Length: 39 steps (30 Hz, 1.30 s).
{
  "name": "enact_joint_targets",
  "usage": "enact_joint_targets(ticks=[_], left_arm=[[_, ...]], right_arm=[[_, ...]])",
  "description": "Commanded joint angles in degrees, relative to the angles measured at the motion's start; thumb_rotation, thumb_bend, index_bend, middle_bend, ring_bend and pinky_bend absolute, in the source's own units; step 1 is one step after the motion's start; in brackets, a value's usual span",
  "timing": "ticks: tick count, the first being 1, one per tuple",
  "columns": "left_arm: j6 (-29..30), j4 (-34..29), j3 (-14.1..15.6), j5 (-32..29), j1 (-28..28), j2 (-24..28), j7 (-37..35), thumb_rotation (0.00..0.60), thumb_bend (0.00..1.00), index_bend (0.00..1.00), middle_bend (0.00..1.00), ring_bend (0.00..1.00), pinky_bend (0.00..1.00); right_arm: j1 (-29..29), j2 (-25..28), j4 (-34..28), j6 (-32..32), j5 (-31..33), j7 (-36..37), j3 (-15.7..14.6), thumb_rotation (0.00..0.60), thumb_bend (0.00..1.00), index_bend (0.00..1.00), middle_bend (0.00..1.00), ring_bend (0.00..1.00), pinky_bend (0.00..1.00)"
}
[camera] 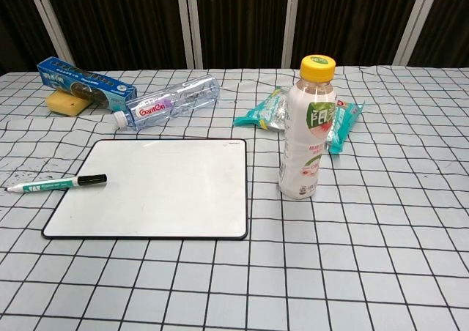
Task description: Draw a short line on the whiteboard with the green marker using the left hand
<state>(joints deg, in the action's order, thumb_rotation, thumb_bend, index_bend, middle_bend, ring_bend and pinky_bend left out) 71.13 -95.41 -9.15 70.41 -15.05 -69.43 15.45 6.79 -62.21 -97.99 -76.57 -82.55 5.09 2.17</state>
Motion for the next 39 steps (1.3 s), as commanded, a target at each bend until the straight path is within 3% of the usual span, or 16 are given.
enact_joint_targets(ticks=[1, 6, 16, 31, 39], left_arm=[[-3.81, 3.33, -2.26, -5.52, -4.19, -5.38, 5.7, 0.6, 0.3, 0.4, 0.0, 0.0, 0.0], [-5.86, 7.05, -3.08, -11.83, -7.43, -11.56, 11.59, 0.6, 0.33, 0.43, 0.0, 0.0, 0.0], [-6.78, 11.59, -3.64, -18.39, -10.91, -19.34, 16.73, 0.6, 0.39, 0.45, 0.0, 0.0, 0.0], [-6.79, 14.51, -4.0, -21.94, -14.21, -25.45, 19.49, 0.6, 0.42, 0.46, 0.0, 0.0, 0.0], [-6.74, 15.34, -3.79, -23.15, -15.1, -26.89, 20.15, 0.6, 0.52, 0.52, 0.01, 0.0, 0.0]], right_arm=[[-0.03, 0.1, 0.05, -0.01, -0.06, 0.26, -0.02, 0.6, 0.35, 0.0, 0.0, 0.0, 0.0], [0.02, 0.17, 0.06, 0.13, -0.25, 0.66, -0.12, 0.6, 0.35, 0.0, 0.0, 0.0, 0.0], [0.09, 0.23, -0.06, 0.27, -0.21, 1.0, -0.11, 0.6, 0.35, 0.0, 0.0, 0.0, 0.0], [0.09, 0.39, -0.19, 0.36, -0.28, 1.34, -0.21, 0.6, 0.35, 0.0, 0.0, 0.0, 0.0], [0.09, 0.51, -0.35, 0.47, -0.09, 1.66, -0.17, 0.6, 0.35, 0.0, 0.0, 0.0, 0.0]])
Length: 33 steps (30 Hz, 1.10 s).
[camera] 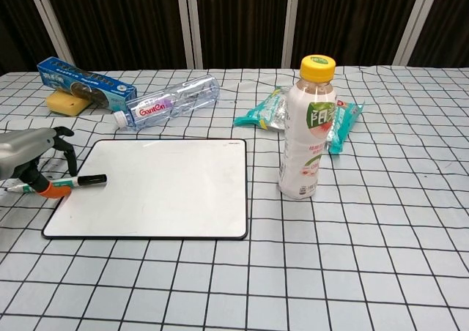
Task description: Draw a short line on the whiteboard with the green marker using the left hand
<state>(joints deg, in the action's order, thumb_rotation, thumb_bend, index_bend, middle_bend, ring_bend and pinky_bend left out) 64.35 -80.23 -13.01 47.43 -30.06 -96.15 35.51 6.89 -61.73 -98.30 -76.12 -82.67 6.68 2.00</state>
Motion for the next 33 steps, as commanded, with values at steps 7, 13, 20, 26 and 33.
enact_joint_targets(ticks=[7, 13, 20, 26, 33], left_arm=[[0.88, 0.58, 0.36, 0.0, 0.18, -0.67, -1.22, 0.6, 0.59, 0.64, 0.05, 0.0, 0.0], [2.59, -3.34, -0.48, 3.48, 1.28, 1.3, -6.59, 0.6, 0.59, 0.66, 0.07, 0.0, 0.0], [5.09, -11.26, -3.24, 8.76, 1.83, 4.62, -13.77, 0.6, 0.58, 0.67, 0.11, 0.0, 0.05], [-0.81, -13.03, -4.95, 10.67, 0.82, 4.28, -26.36, 0.6, 0.58, 0.67, 0.12, 0.0, 0.07], [-6.48, -8.96, -5.69, 14.5, -1.43, 0.72, -38.27, 0.6, 0.58, 0.67, 0.12, 0.0, 0.07]], right_arm=[[-0.03, 0.13, -0.08, 0.02, 0.09, 0.28, 0.01, 0.6, 0.35, 0.0, 0.0, 0.0, 0.0], [-0.03, 0.22, -0.29, 0.16, 0.5, 0.62, 0.14, 0.6, 0.35, 0.0, 0.0, 0.0, 0.0], [-0.01, 0.17, -0.41, 0.15, 0.42, 0.47, 0.12, 0.6, 0.35, 0.0, 0.0, 0.0, 0.0], [-0.02, 0.17, -0.38, 0.12, 0.47, 0.66, 0.19, 0.6, 0.35, 0.0, 0.0, 0.0, 0.0], [0.02, 0.28, -0.32, 0.24, 0.65, 1.04, 0.28, 0.6, 0.35, 0.0, 0.0, 0.0, 0.0]])
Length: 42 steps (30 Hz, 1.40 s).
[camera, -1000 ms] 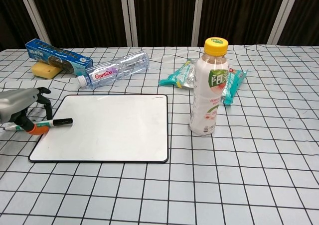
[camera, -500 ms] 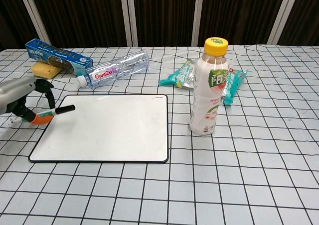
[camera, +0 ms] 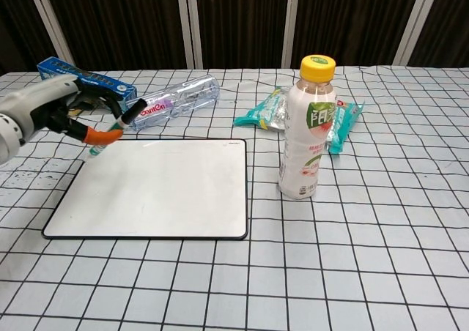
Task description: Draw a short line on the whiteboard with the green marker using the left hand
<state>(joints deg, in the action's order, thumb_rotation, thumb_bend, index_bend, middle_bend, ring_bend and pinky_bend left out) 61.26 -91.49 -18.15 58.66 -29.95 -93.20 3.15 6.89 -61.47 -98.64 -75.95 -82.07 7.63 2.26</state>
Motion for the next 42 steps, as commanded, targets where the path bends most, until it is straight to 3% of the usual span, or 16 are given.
enact_joint_targets(ticks=[1, 6, 11, 25, 42], left_arm=[[-4.09, 3.26, -0.43, 4.87, -1.95, -2.96, -8.4, 0.6, 0.58, 0.68, 0.12, 0.0, 0.07], [-4.23, 7.32, 0.05, 10.61, -3.35, -6.21, -16.02, 0.6, 0.58, 0.68, 0.12, 0.0, 0.07], [-4.4, 10.67, 0.63, 13.32, -4.95, -8.84, -19.29, 0.6, 0.58, 0.68, 0.12, 0.0, 0.07], [-6.08, 16.56, 1.76, 14.71, -7.12, -12.09, -23.44, 0.6, 0.57, 0.68, 0.13, 0.0, 0.07], [-6.54, 23.82, 3.58, 17.55, -7.56, -11.23, -31.31, 0.6, 0.57, 0.68, 0.13, 0.0, 0.07]], right_arm=[[0.05, 0.05, 0.04, 0.14, 0.09, 0.19, 0.03, 0.6, 0.35, 0.0, 0.0, 0.0, 0.0], [0.12, 0.11, 0.05, 0.27, 0.27, 0.49, 0.14, 0.6, 0.35, 0.0, 0.0, 0.0, 0.0], [0.15, 0.19, 0.0, 0.35, 0.34, 0.77, 0.2, 0.6, 0.35, 0.0, 0.0, 0.0, 0.0], [0.15, 0.32, 0.11, 0.39, 0.28, 1.58, 0.24, 0.6, 0.35, 0.0, 0.0, 0.0, 0.0], [0.09, 0.18, 0.13, 0.2, 0.2, 1.87, 0.29, 0.6, 0.35, 0.0, 0.0, 0.0, 0.0]])
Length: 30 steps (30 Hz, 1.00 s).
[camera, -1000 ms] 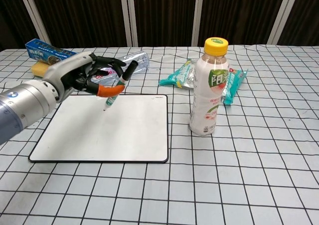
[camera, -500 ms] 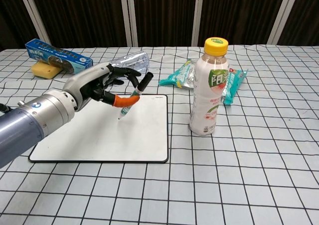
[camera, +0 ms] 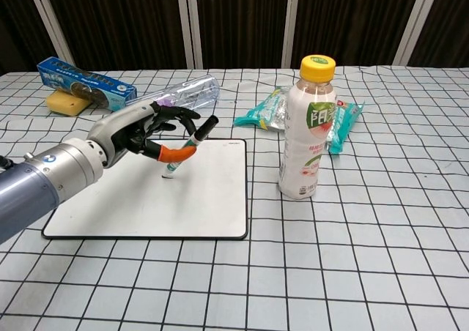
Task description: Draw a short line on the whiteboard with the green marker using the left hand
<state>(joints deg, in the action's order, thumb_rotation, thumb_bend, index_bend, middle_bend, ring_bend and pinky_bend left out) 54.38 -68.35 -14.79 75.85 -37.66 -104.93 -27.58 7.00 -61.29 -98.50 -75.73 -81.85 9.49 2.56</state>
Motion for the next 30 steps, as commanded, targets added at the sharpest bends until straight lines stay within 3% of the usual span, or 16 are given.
enact_joint_targets(ticks=[1, 11, 19, 25, 30], left_arm=[[0.65, 1.16, 0.36, 0.68, 0.22, 0.85, -0.68, 0.6, 0.57, 0.68, 0.13, 0.0, 0.07], [3.82, 3.79, 0.14, 1.58, 1.2, 4.15, -0.32, 0.6, 0.57, 0.68, 0.14, 0.0, 0.07], [5.88, -4.81, -0.41, 2.11, 1.81, 7.84, -0.1, 0.6, 0.56, 0.68, 0.14, 0.0, 0.07], [4.9, -9.76, -0.34, -0.79, 1.5, 6.15, 3.26, 0.6, 0.56, 0.68, 0.14, 0.0, 0.07], [4.37, -10.21, 0.39, -2.23, 1.0, 3.26, 5.82, 0.6, 0.56, 0.68, 0.14, 0.0, 0.07]], right_arm=[[-0.02, 0.0, -0.03, -0.02, -0.04, 0.01, -0.03, 0.6, 0.35, 0.0, 0.0, 0.0, 0.0], [-0.13, 0.02, -0.1, -0.33, -0.44, -0.36, -0.17, 0.6, 0.35, 0.0, 0.0, 0.0, 0.0], [-0.05, -0.08, -0.04, -0.33, -0.65, -0.59, -0.21, 0.6, 0.35, 0.0, 0.0, 0.0, 0.0], [-0.08, -0.1, 0.0, -0.37, -0.51, -0.64, -0.15, 0.6, 0.35, 0.0, 0.0, 0.0, 0.0], [-0.03, -0.04, 0.09, -0.28, -0.34, -0.47, -0.07, 0.6, 0.35, 0.0, 0.0, 0.0, 0.0]])
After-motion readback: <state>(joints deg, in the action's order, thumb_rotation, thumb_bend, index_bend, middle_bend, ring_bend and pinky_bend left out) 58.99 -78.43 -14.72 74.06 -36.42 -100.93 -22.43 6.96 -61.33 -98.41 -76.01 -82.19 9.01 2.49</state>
